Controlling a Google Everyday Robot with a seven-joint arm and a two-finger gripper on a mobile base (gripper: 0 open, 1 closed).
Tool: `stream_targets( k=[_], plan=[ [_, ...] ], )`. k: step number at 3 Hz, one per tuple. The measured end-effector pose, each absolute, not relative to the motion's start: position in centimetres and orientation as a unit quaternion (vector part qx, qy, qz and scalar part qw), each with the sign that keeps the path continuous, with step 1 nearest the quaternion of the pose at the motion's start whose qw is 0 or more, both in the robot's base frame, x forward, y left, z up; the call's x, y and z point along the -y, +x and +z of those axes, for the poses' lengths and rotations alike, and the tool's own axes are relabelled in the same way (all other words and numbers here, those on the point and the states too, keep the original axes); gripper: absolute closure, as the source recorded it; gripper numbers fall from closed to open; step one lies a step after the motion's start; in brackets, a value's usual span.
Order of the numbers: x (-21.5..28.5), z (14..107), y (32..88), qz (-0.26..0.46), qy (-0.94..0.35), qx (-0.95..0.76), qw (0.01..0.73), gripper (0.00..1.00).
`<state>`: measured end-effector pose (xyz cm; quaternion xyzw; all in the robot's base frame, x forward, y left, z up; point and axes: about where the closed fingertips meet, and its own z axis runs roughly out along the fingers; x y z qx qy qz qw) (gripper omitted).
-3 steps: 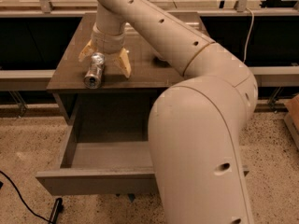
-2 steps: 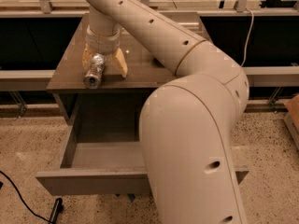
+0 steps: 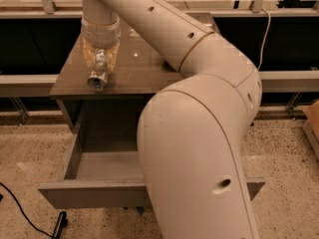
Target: Place redbull can into top drawer
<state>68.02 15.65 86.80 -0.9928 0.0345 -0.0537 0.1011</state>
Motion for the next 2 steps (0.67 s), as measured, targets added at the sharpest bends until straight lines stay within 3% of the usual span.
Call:
stream_targets(
  k=[1, 2],
  plan=[
    [-13.5, 89.2, 65.7, -0.053, -0.989, -0.070, 0.117, 1.00],
    [-10.9, 91.1, 61.8, -0.050, -0.978, -0.124, 0.158, 1.00]
  ],
)
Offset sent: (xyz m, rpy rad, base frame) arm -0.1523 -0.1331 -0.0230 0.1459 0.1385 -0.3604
